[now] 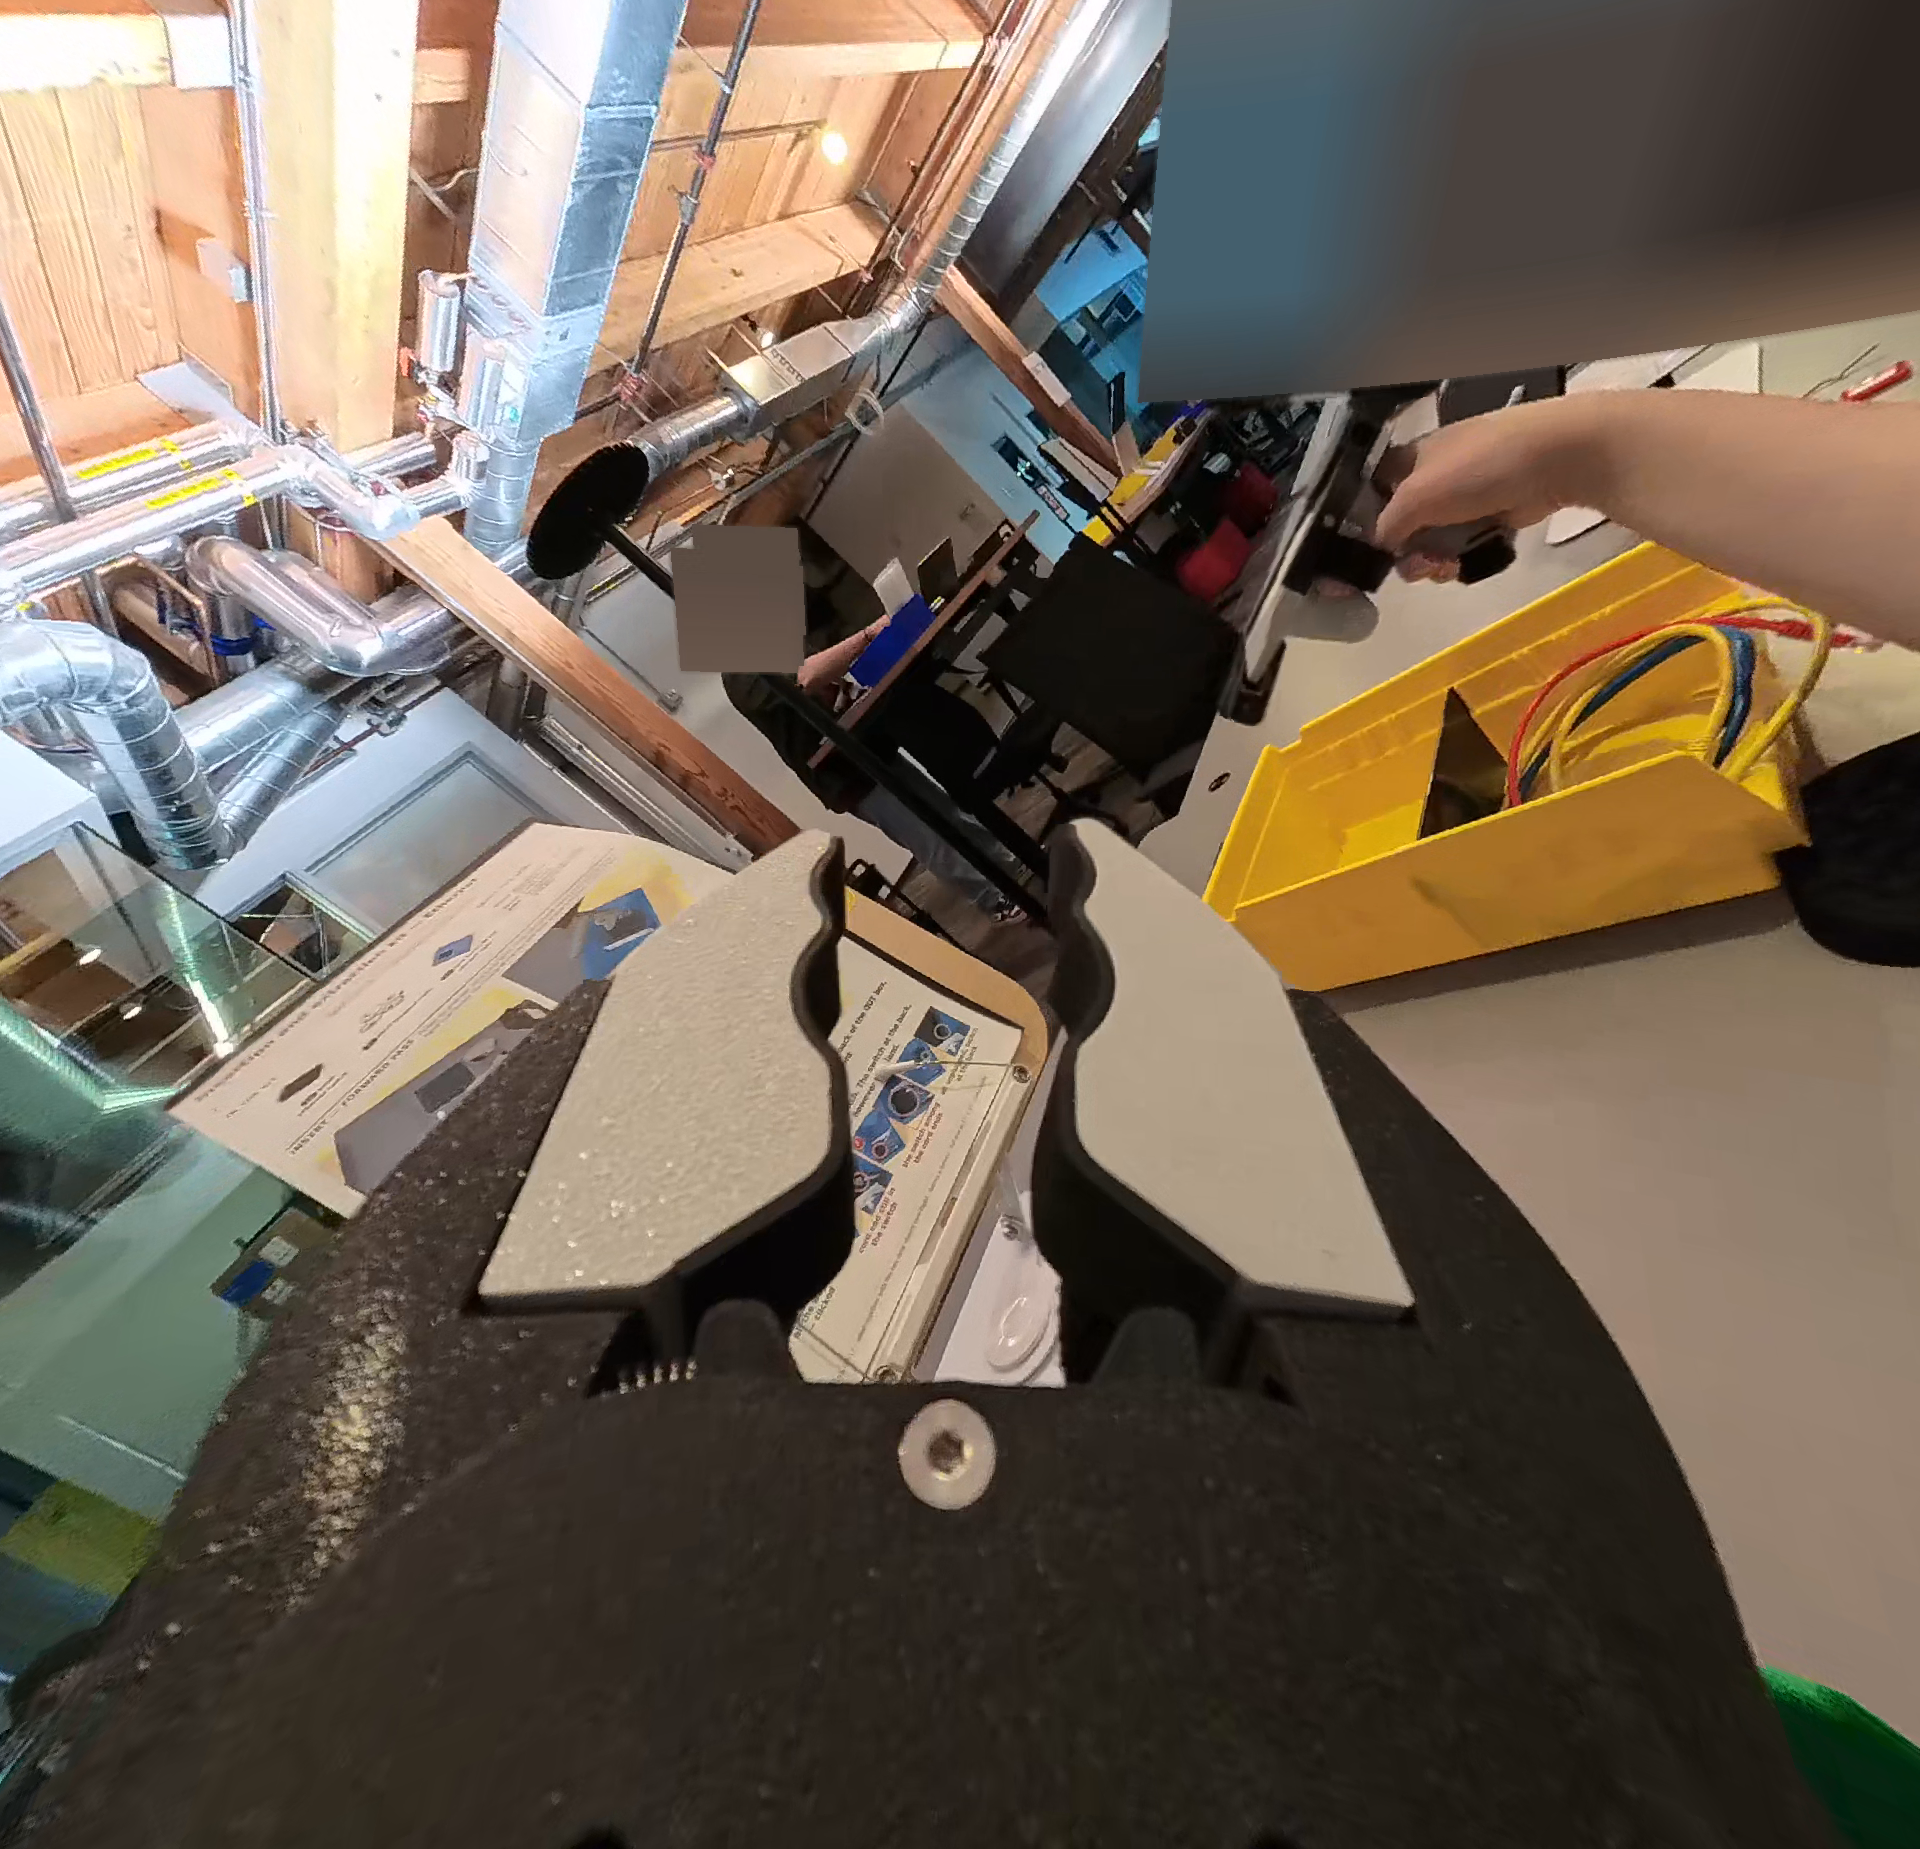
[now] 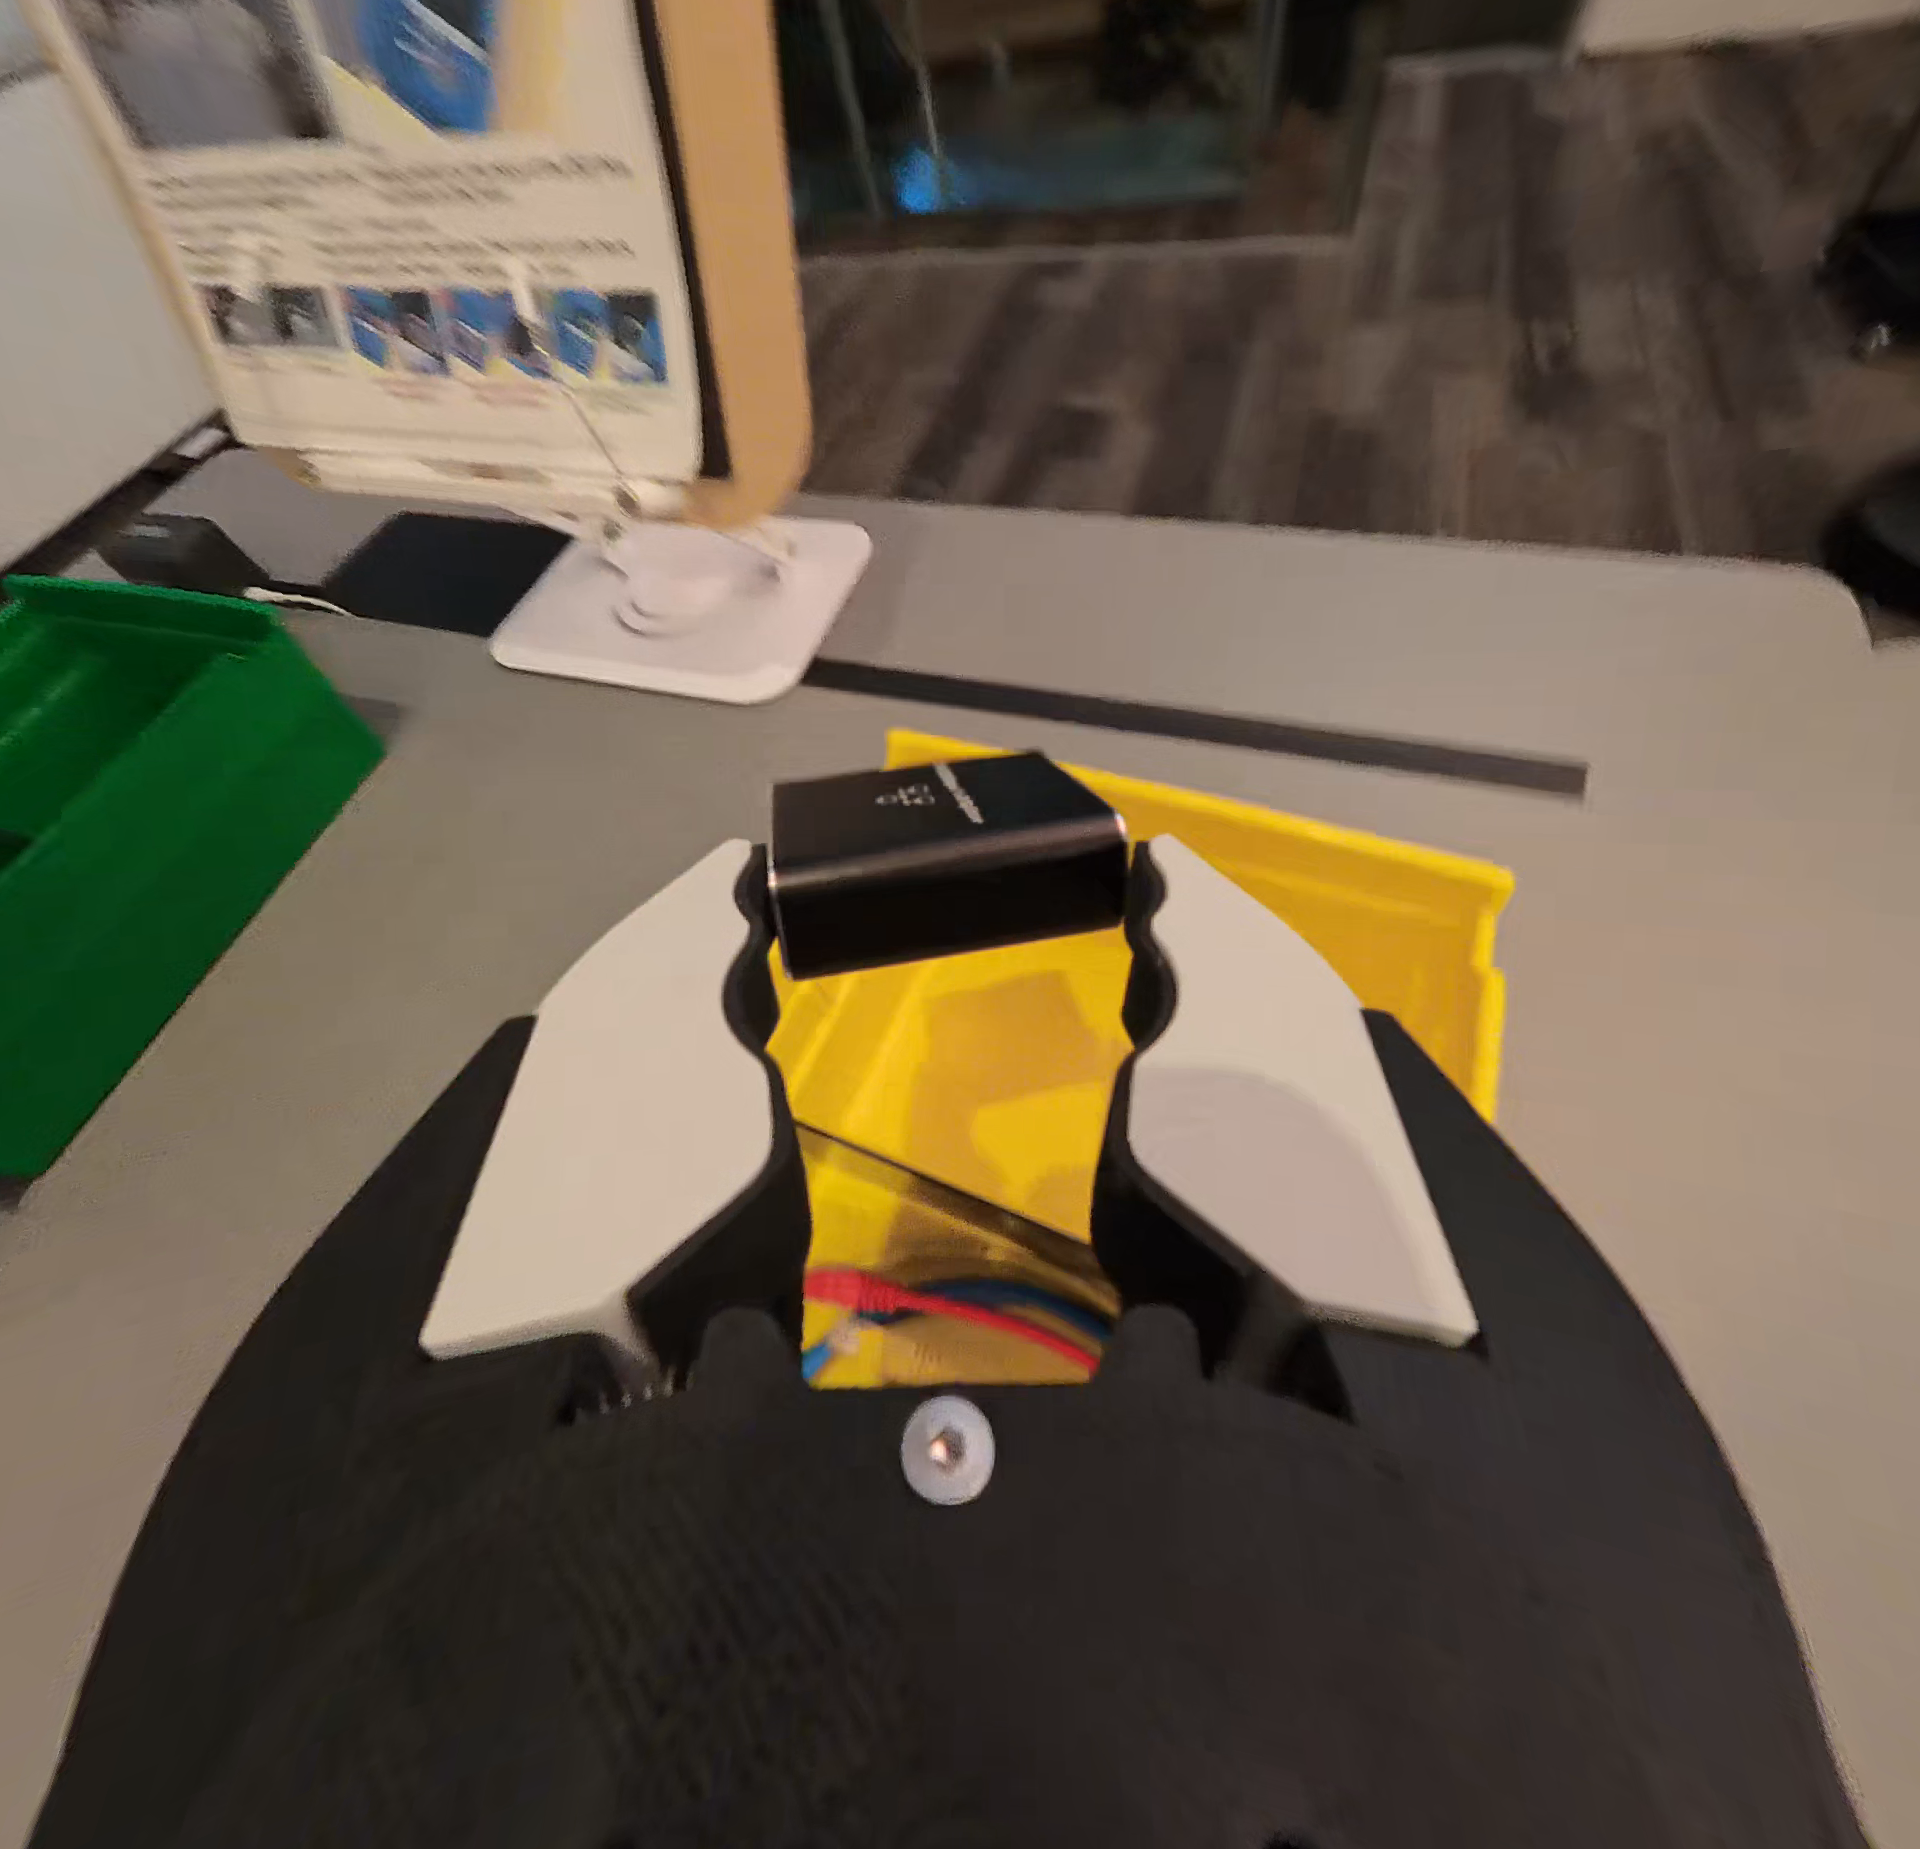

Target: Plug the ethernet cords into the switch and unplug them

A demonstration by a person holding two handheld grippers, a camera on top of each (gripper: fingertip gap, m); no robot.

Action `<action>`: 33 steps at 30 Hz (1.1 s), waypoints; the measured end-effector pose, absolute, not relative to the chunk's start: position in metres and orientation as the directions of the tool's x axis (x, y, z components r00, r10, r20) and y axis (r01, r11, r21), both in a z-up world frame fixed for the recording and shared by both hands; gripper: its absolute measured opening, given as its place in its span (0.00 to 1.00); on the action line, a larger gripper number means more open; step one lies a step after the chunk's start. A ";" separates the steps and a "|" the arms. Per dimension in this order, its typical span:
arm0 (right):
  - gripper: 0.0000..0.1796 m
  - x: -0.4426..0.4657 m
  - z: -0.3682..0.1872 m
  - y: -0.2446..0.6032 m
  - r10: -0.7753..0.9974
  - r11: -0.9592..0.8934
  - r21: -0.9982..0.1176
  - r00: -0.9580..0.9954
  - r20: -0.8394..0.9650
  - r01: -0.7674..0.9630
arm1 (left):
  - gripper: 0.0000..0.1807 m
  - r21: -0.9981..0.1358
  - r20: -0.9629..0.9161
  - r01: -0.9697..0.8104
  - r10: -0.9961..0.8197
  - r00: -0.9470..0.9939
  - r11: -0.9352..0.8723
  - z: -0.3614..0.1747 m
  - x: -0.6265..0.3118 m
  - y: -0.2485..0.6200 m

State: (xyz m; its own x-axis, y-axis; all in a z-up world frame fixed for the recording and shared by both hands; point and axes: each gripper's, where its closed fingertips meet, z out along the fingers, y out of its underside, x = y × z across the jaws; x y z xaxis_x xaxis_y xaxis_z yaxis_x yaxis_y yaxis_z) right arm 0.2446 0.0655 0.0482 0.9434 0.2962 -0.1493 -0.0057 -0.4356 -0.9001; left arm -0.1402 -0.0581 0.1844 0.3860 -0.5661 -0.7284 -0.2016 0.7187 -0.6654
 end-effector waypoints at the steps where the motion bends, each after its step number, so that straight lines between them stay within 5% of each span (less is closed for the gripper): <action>1: 0.37 0.250 0.041 0.064 0.272 -0.468 -0.884 0.948 -0.165 -0.020 | 0.20 -0.665 -0.728 -0.195 -0.568 0.385 0.721 0.185 -0.142 -0.060; 11: 0.36 0.267 -0.065 0.095 0.147 -0.817 -0.569 0.988 -0.047 0.094 | 0.18 -0.647 -0.737 -0.120 -0.578 0.350 0.753 0.193 -0.154 -0.083; 23: 0.36 0.269 -0.128 0.096 0.204 -0.963 -0.174 0.979 0.023 0.205 | 0.18 -0.640 -0.747 -0.118 -0.580 0.324 0.759 0.191 -0.158 -0.088; 33: 0.35 0.263 -0.138 0.108 0.230 -0.954 -0.195 0.973 0.015 0.229 | 0.18 -0.649 -0.750 -0.180 -0.582 0.314 0.739 0.183 -0.154 -0.076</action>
